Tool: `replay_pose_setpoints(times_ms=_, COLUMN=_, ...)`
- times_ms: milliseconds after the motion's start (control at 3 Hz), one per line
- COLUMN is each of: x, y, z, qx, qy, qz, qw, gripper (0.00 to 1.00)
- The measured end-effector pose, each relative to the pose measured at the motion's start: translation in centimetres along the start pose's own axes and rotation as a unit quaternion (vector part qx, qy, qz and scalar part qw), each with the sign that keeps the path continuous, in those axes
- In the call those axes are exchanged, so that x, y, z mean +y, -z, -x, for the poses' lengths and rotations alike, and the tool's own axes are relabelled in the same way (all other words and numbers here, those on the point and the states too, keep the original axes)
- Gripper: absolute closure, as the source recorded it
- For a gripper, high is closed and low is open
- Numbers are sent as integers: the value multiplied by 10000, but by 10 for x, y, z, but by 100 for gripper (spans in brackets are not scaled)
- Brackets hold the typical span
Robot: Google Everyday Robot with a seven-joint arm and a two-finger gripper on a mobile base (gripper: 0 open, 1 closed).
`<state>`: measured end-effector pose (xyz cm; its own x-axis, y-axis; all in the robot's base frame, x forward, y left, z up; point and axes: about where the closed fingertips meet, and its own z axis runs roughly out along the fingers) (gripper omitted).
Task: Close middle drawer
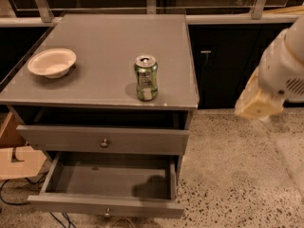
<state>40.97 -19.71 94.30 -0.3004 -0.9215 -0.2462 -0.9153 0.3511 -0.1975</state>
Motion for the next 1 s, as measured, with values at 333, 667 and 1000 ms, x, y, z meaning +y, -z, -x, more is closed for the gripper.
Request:
replay_pose_setpoints(times_ms=333, x=41, y=-35, z=-8, qx=79, qy=-288, qz=325, qw=9990, gripper=100)
replay_pose_setpoints(times_ms=667, x=79, y=-65, z=-17, qx=89, qy=-609, qz=751, qw=9953, gripper=100)
replay_pose_setpoints(times_ms=1000, x=85, y=-71, z=-20, qx=119, qy=-633, qz=838, qw=9944, gripper=100)
